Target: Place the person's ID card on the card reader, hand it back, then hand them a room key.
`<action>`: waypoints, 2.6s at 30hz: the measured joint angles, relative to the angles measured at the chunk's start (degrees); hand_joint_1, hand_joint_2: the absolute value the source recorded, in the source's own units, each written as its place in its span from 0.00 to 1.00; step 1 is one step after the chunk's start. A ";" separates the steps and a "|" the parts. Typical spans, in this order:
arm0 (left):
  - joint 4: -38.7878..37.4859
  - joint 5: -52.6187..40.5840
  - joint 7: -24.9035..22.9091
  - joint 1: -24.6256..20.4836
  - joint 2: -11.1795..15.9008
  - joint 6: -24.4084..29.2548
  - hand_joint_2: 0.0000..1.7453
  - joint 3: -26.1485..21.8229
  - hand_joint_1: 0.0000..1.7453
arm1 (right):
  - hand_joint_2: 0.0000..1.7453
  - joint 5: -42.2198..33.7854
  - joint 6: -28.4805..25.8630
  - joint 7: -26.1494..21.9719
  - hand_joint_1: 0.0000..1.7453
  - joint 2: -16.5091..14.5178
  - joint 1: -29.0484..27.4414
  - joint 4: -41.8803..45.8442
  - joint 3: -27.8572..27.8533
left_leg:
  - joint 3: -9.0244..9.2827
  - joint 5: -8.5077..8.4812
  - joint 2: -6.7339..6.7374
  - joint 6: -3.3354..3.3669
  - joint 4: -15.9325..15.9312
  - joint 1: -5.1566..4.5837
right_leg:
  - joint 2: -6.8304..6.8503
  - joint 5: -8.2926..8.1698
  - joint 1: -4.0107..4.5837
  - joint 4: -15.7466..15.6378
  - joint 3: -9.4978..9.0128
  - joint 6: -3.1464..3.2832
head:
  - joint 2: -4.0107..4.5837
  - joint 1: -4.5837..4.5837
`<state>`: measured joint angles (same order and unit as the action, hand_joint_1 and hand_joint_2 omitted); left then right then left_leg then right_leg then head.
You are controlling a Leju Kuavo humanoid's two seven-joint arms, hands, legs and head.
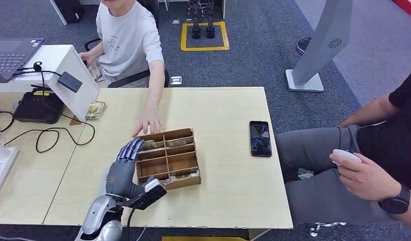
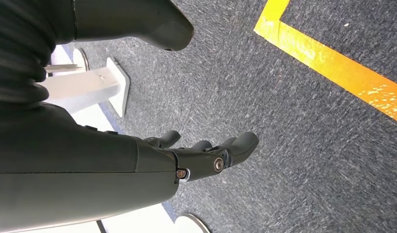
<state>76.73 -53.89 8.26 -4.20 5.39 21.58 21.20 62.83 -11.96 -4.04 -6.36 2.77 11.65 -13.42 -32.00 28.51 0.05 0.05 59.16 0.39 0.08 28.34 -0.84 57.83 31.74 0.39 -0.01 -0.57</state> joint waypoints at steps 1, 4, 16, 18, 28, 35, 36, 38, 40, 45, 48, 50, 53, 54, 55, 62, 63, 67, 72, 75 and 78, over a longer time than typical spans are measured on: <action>0.36 -0.18 -0.19 -0.02 0.05 0.02 1.00 0.00 0.00 | 1.00 0.08 0.03 0.00 0.00 0.00 0.00 0.00 0.00 | 0.00 0.00 0.00 0.00 0.00 0.00 | 0.00 0.00 0.00 0.00 0.01 0.00 | 0.01 0.01; 0.88 -0.36 -1.51 -1.31 0.42 0.05 1.00 -0.14 0.00 | 1.00 0.72 0.49 0.09 0.00 0.00 0.05 0.00 0.00 | -0.02 -0.01 0.00 0.00 0.01 0.00 | 0.00 0.00 0.00 0.00 0.04 0.00 | 0.01 0.00; 6.25 13.39 1.48 -11.42 0.64 4.13 1.00 -5.97 0.00 | 1.00 1.14 0.52 0.13 0.00 0.00 0.23 0.00 0.00 | -0.04 -0.08 -0.01 -0.04 0.01 0.06 | -0.01 -0.06 0.06 0.03 0.06 0.05 | 0.01 -0.01; 6.93 13.49 1.60 -11.60 0.63 4.15 1.00 -6.40 0.00 | 1.00 1.14 0.48 0.13 0.00 0.00 0.23 0.00 0.00 | -0.05 -0.08 0.00 -0.04 0.01 0.06 | -0.02 -0.05 0.06 0.03 0.08 0.05 | 0.00 -0.01; 8.05 13.65 1.77 -11.65 0.62 4.23 1.00 -6.94 0.00 | 1.00 1.14 0.42 0.13 0.00 0.00 0.23 0.00 0.00 | -0.06 -0.08 0.00 -0.04 0.01 0.06 | -0.03 -0.06 0.06 0.02 0.10 0.05 | 0.01 -0.02; 8.25 16.07 2.28 -11.84 1.22 4.84 1.00 -7.97 0.00 | 1.00 1.02 0.46 0.09 0.00 -0.01 0.17 -0.01 0.00 | -0.07 -0.08 0.00 -0.04 0.01 0.06 | -0.03 -0.05 0.06 0.03 0.10 0.05 | 0.01 -0.02; 8.37 15.93 2.85 -11.56 1.38 4.61 1.00 -8.08 0.00 | 1.00 0.87 0.40 0.13 0.00 -0.01 0.15 -0.01 -0.01 | -0.07 -0.08 0.01 -0.04 0.01 0.06 | -0.03 -0.05 0.06 0.03 0.10 0.05 | 0.01 -0.02; 9.43 15.45 4.93 -10.10 1.66 3.49 1.00 -8.07 0.00 | 1.00 0.41 0.04 0.08 0.00 0.00 0.05 -0.02 -0.02 | -0.08 -0.06 0.02 -0.05 0.00 0.06 | -0.06 -0.05 0.06 0.02 0.11 0.05 | 0.01 -0.02; 11.91 14.13 6.77 -7.51 2.15 1.43 1.00 -7.35 0.00 | 1.00 -0.12 -0.43 -0.13 0.00 0.00 -0.18 -0.03 -0.10 | -0.10 -0.04 0.05 -0.05 0.00 0.06 | -0.09 -0.03 0.06 0.02 0.14 0.03 | 0.00 -0.01; 19.25 6.72 6.83 -1.36 6.75 -2.30 1.00 -2.98 0.00 | 1.00 -0.56 -0.87 -0.78 0.00 0.00 -0.69 -0.07 -0.46 | -0.20 0.01 0.11 -0.06 0.00 0.06 | -0.15 -0.01 0.06 0.01 0.25 0.02 | 0.01 0.00; 21.73 0.63 6.54 0.97 10.42 -2.52 1.00 -1.69 0.00 | 1.00 -0.53 -0.86 -0.77 0.00 0.00 -0.67 -0.07 -0.48 | -0.20 0.00 0.11 -0.06 0.00 0.09 | -0.14 -0.01 0.06 0.01 0.26 0.02 | 0.01 -0.01; 22.83 -1.99 7.32 2.57 12.75 -3.01 1.00 -0.54 0.00 | 1.00 -0.52 -0.79 -0.75 0.00 0.00 -0.58 -0.07 -0.51 | -0.19 0.00 0.11 -0.07 -0.01 0.11 | -0.14 -0.01 0.07 0.01 0.26 0.03 | 0.01 -0.02; 24.14 -4.77 7.86 4.70 15.39 -3.74 1.00 2.21 0.00 | 1.00 -0.54 -0.58 -0.74 0.00 0.00 -0.52 -0.05 -0.72 | -0.20 -0.01 0.10 -0.07 -0.01 0.12 | -0.13 -0.01 0.09 0.02 0.26 0.03 | 0.01 -0.01; 24.48 -5.04 7.79 5.20 16.16 -3.97 1.00 3.32 0.00 | 1.00 -0.54 -0.46 -0.76 0.00 0.00 -0.50 -0.05 -0.82 | -0.20 -0.01 0.10 -0.07 -0.01 0.11 | -0.13 -0.01 0.09 0.02 0.25 0.03 | 0.01 -0.01; 24.77 -5.07 7.73 5.59 16.81 -4.13 1.00 4.26 0.00 | 1.00 -0.54 -0.37 -0.78 0.00 0.00 -0.49 -0.04 -0.91 | -0.20 -0.01 0.10 -0.07 -0.01 0.11 | -0.13 -0.01 0.09 0.01 0.25 0.03 | 0.01 0.00; 25.74 -6.82 5.77 5.95 19.53 -6.30 1.00 8.30 0.00 | 1.00 -0.39 -0.12 -0.57 0.00 0.00 -0.42 -0.01 -1.44 | -0.20 -0.01 0.09 -0.07 0.00 0.10 | -0.12 -0.01 0.08 0.01 0.25 0.02 | 0.01 -0.01; 25.67 -7.69 5.21 5.75 19.59 -6.63 1.00 8.84 0.00 | 1.00 -0.28 -0.07 -0.54 0.00 0.00 -0.38 0.00 -1.45 | -0.20 -0.01 0.09 -0.07 0.00 0.10 | -0.12 -0.02 0.08 0.00 0.25 0.02 | 0.01 -0.01; 24.50 -9.60 3.74 4.55 19.32 -7.20 1.00 10.86 0.00 | 1.00 0.13 -0.01 -0.17 0.00 -0.02 0.01 0.02 -1.46 | -0.19 -0.01 0.09 -0.07 0.00 0.10 | -0.12 -0.02 0.08 0.00 0.25 0.03 | 0.00 -0.01; 21.96 -9.70 2.70 3.41 18.30 -7.20 1.00 12.93 0.00 | 1.00 0.42 0.15 -0.08 0.00 -0.02 0.24 0.02 -1.46 | -0.19 -0.01 0.08 -0.07 0.01 0.10 | -0.13 -0.02 0.09 0.00 0.25 0.03 | 0.00 -0.01; 20.60 -9.78 1.94 2.83 17.56 -7.11 1.00 13.51 0.00 | 1.00 0.52 0.42 0.04 0.00 -0.02 0.27 0.02 -1.46 | -0.20 -0.01 0.08 -0.07 0.01 0.10 | -0.13 -0.02 0.09 0.01 0.25 0.03 | 0.00 -0.02; 19.14 -11.88 -0.26 2.20 16.86 -6.54 1.00 13.74 0.00 | 1.00 0.63 0.67 0.29 0.00 -0.02 0.30 0.02 -1.46 | -0.20 -0.01 0.08 -0.07 0.01 0.10 | -0.12 -0.02 0.09 0.00 0.26 0.03 | 0.01 -0.02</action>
<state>95.87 -65.78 8.01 -1.99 22.26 15.04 34.94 63.47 -11.29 -3.75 -6.38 3.08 11.67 -14.88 -32.19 28.50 0.13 -0.02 59.17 0.50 -0.05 28.32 -0.76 57.83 32.00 0.43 0.00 -0.59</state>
